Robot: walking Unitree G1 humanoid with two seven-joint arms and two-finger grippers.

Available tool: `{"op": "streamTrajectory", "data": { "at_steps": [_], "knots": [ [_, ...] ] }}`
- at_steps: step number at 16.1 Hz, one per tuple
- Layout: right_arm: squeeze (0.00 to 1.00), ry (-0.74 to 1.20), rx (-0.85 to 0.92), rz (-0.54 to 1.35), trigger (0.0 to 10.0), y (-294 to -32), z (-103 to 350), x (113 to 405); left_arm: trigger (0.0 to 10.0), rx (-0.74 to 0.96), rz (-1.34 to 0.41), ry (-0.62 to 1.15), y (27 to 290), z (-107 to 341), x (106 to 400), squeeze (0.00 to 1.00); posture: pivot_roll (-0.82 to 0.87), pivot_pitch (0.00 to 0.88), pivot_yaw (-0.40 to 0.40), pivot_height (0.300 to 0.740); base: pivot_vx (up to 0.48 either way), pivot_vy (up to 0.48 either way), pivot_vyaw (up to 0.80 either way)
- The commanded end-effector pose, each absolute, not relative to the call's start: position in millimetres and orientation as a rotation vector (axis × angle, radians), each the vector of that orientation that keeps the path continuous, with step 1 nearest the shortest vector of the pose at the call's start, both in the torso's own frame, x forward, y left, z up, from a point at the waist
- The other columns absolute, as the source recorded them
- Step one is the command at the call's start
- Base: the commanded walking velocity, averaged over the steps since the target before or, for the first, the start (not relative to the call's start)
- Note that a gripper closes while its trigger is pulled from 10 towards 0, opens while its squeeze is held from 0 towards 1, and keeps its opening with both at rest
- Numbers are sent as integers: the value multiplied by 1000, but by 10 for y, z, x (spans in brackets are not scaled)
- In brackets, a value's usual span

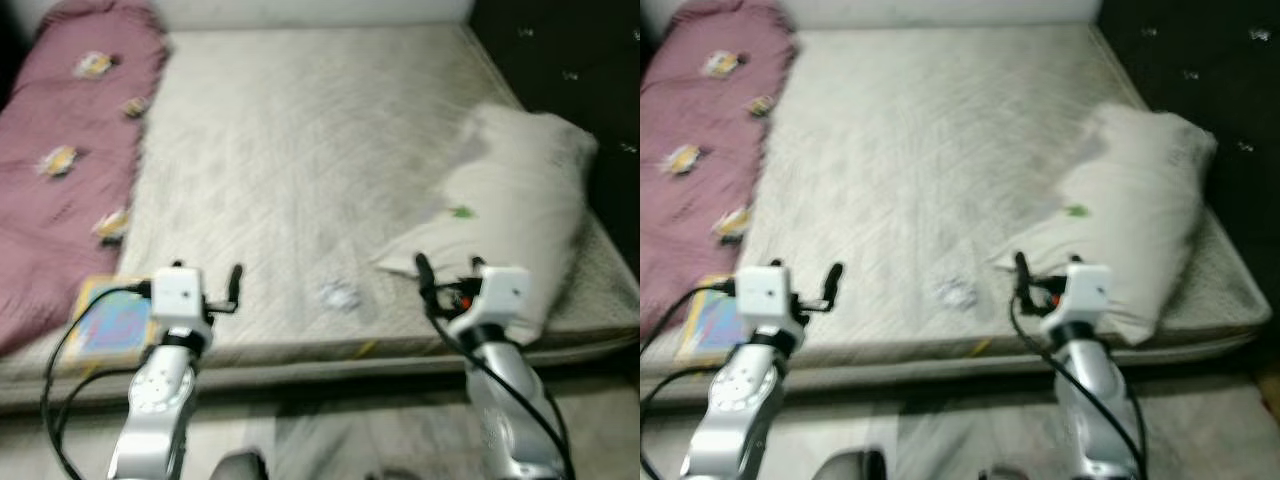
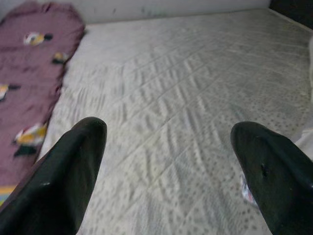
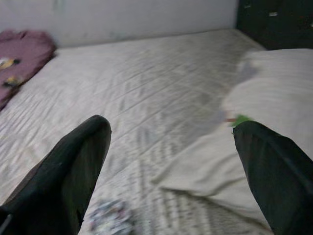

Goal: Clean up the room

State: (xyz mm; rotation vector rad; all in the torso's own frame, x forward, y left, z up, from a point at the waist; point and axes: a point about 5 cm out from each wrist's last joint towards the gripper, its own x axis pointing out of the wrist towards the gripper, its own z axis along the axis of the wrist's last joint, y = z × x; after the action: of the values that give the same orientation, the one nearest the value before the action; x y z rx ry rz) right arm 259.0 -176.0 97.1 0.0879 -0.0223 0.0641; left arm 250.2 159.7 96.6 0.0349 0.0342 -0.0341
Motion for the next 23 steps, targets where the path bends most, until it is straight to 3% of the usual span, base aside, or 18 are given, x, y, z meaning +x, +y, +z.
{"op": "streamTrajectory", "data": {
  "at_steps": [1, 12, 20, 23],
  "knots": [
    [0, 4, 74, 25, 10000, -1872, 904, 2542, 10000, 25, -58, 38, 1520, 957, 2497, 0, -15, 139, 6, 740, 334, 0, 0],
    [0, -23, 93, -84, 10000, -1932, 805, 2522, 10000, 78, -121, 33, 1444, 966, 2764, 0, -56, 74, 127, 740, 0, 0, 0],
    [0, 9, 29, 138, 10000, -1799, 859, 2823, 10000, 80, 85, 24, 1645, 906, 2527, 0, 86, 141, -61, 740, 0, 0, 0],
    [0, 4, 29, 197, 10000, -1663, 887, 2860, 10000, 84, 145, 40, 1757, 856, 2403, 0, 88, 158, -77, 740, 0, 0, 0]
  ]
}}
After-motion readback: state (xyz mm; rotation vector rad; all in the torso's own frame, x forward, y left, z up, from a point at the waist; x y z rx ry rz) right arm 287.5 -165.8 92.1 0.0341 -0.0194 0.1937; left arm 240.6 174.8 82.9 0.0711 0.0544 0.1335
